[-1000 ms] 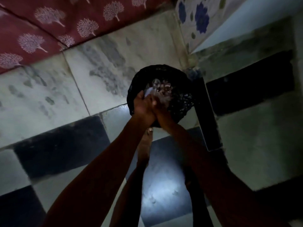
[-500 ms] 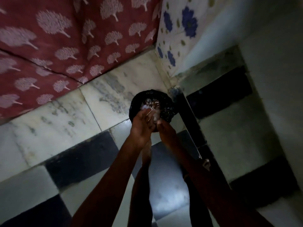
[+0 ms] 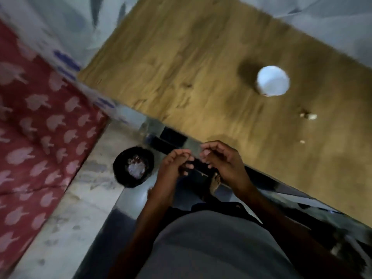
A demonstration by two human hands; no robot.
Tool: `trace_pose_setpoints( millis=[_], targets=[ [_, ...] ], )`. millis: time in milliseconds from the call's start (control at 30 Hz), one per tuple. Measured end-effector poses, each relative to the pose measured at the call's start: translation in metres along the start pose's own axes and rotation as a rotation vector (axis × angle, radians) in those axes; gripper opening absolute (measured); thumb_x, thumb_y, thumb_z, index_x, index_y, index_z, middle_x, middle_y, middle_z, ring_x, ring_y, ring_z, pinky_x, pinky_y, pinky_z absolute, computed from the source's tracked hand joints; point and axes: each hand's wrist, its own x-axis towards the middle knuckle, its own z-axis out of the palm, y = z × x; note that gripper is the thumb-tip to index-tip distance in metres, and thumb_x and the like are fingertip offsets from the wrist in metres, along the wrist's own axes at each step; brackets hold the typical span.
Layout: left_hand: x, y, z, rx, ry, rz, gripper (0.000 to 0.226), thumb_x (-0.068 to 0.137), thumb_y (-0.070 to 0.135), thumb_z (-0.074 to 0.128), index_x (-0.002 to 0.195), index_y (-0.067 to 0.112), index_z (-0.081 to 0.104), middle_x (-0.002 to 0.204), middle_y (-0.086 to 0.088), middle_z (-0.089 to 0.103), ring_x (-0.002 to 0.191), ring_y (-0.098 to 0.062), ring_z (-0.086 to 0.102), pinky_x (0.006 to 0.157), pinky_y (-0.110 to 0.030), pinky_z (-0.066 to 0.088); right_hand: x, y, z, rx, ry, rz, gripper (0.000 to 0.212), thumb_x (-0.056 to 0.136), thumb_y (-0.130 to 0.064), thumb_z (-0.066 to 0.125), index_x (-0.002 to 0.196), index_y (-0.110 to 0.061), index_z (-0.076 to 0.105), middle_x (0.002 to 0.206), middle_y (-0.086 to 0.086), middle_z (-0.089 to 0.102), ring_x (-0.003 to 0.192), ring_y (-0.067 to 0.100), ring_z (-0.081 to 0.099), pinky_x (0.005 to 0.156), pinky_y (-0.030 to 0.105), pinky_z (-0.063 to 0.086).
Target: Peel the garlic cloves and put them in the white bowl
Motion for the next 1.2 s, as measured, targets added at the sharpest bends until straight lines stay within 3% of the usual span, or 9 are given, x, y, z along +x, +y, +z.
trace_pose_setpoints(
  millis=[267, 467, 633, 800, 967, 1067, 1200],
  targets=[
    [0.035, -0.007, 0.183, 0.438, -0.224, 0.212, 0.016, 0.090, -0.001, 0.059, 0.088, 0.013, 0.068, 0.074, -0.001, 0.068, 0.058, -0.006, 0.060, 0.055, -0.017, 0.044, -0.017, 0.018, -0.176, 0.155, 0.296, -0.041, 0.020, 0.095, 0.001, 0.054, 0.106, -0.004, 0.068, 0.091, 0.016, 0.072, 0.074, 0.016, 0.065, 0.064, 0.025, 0.050],
    [0.077, -0.046, 0.289, 0.792, -0.326, 0.409, 0.026, 0.077, -0.003, 0.054, 0.081, 0.017, 0.070, 0.072, 0.004, 0.070, 0.066, -0.008, 0.063, 0.066, -0.026, 0.051, -0.018, 0.049, -0.263, 0.228, 0.481, 0.028, 0.020, 0.092, -0.002, 0.057, 0.103, -0.009, 0.071, 0.086, 0.007, 0.074, 0.072, 0.013, 0.066, 0.067, 0.028, 0.053],
    [0.104, -0.070, 0.335, 1.030, -0.354, 0.628, 0.022, 0.084, -0.005, 0.056, 0.086, 0.012, 0.068, 0.085, 0.003, 0.069, 0.080, -0.008, 0.063, 0.075, -0.024, 0.052, -0.014, 0.078, -0.301, 0.237, 0.604, 0.052, 0.017, 0.093, -0.006, 0.058, 0.103, -0.012, 0.071, 0.085, 0.004, 0.074, 0.073, 0.012, 0.067, 0.067, 0.027, 0.053],
    [0.127, -0.087, 0.351, 1.264, -0.406, 0.689, 0.025, 0.097, 0.006, 0.050, 0.114, 0.017, 0.066, 0.114, 0.001, 0.066, 0.100, -0.008, 0.061, 0.094, -0.027, 0.051, -0.011, 0.099, -0.319, 0.207, 0.647, 0.075, 0.016, 0.094, -0.009, 0.059, 0.101, -0.016, 0.071, 0.088, 0.003, 0.073, 0.081, 0.019, 0.070, 0.073, 0.034, 0.058],
    [0.131, -0.089, 0.350, 1.372, -0.520, 0.746, 0.032, 0.099, 0.006, 0.047, 0.127, 0.015, 0.058, 0.134, -0.002, 0.055, 0.122, -0.014, 0.053, 0.105, -0.032, 0.045, -0.001, 0.103, -0.323, 0.196, 0.638, 0.067, 0.017, 0.093, -0.008, 0.058, 0.101, -0.015, 0.071, 0.090, 0.005, 0.072, 0.084, 0.023, 0.069, 0.070, 0.030, 0.058],
    [0.129, -0.074, 0.349, 1.269, -0.443, 0.743, 0.017, 0.097, 0.008, 0.051, 0.106, 0.016, 0.064, 0.112, 0.002, 0.064, 0.106, -0.011, 0.059, 0.093, -0.026, 0.048, 0.007, 0.100, -0.323, 0.196, 0.617, 0.062, 0.017, 0.094, -0.006, 0.058, 0.103, -0.014, 0.071, 0.090, 0.005, 0.072, 0.083, 0.023, 0.069, 0.068, 0.026, 0.057],
    [0.146, -0.008, 0.339, 1.063, -0.160, 0.880, 0.010, 0.088, 0.008, 0.060, 0.084, 0.015, 0.065, 0.085, 0.006, 0.068, 0.080, -0.007, 0.060, 0.075, -0.021, 0.047, 0.037, 0.082, -0.317, 0.153, 0.580, 0.031, 0.016, 0.095, -0.007, 0.059, 0.101, -0.014, 0.071, 0.086, 0.002, 0.073, 0.078, 0.019, 0.070, 0.069, 0.028, 0.057]
  ],
)
